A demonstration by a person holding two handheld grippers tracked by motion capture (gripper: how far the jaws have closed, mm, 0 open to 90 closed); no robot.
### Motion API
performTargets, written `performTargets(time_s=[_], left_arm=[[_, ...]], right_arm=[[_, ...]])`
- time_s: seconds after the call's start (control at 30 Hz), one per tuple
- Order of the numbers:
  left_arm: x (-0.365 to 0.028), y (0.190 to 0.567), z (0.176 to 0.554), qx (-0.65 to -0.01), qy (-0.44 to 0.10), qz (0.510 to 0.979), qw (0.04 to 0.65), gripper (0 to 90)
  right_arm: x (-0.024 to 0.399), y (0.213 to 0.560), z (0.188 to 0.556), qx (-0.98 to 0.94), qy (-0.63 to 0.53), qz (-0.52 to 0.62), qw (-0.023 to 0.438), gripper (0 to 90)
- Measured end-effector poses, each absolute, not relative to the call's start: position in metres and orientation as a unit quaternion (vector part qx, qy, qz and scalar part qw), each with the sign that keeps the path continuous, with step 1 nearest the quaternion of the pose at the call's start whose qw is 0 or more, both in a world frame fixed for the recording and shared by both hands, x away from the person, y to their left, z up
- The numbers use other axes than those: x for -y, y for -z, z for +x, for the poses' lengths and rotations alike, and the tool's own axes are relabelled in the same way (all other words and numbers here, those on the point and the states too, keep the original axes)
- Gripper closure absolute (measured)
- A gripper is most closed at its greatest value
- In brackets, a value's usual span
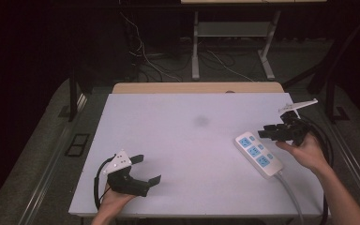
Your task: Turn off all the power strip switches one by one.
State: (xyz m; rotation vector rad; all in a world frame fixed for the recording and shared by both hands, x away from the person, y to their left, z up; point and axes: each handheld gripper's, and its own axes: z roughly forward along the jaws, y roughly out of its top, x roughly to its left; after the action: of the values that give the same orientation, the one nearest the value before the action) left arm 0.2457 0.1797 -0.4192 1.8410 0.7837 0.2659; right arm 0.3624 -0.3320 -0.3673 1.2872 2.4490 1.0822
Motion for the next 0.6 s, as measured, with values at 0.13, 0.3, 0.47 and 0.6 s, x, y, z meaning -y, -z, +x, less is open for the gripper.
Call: performTargets(time_s=[0.13,0.3,0.47,0.6], left_arm=[[-0.179,0.419,0.246,-0.327,-0.110,0.772,0.533,0.0],[-0.179,0.419,0.246,-0.328,-0.110,0.772,0.533,0.0],[-0.178,0.419,0.246,-0.326,-0.111,0.773,0.532,0.0],[-0.177,0.419,0.246,-0.326,-0.111,0.773,0.532,0.0]], right_arm=[[0.333,0.365,0.349,-0.809,-0.374,0.444,0.092,38.3],[0.334,0.364,0.332,-0.793,-0.394,0.455,0.088,10.0],[0.331,0.366,0.311,-0.785,-0.413,0.452,0.090,0.4],[0.331,0.368,0.296,-0.777,-0.437,0.446,0.082,0.4]])
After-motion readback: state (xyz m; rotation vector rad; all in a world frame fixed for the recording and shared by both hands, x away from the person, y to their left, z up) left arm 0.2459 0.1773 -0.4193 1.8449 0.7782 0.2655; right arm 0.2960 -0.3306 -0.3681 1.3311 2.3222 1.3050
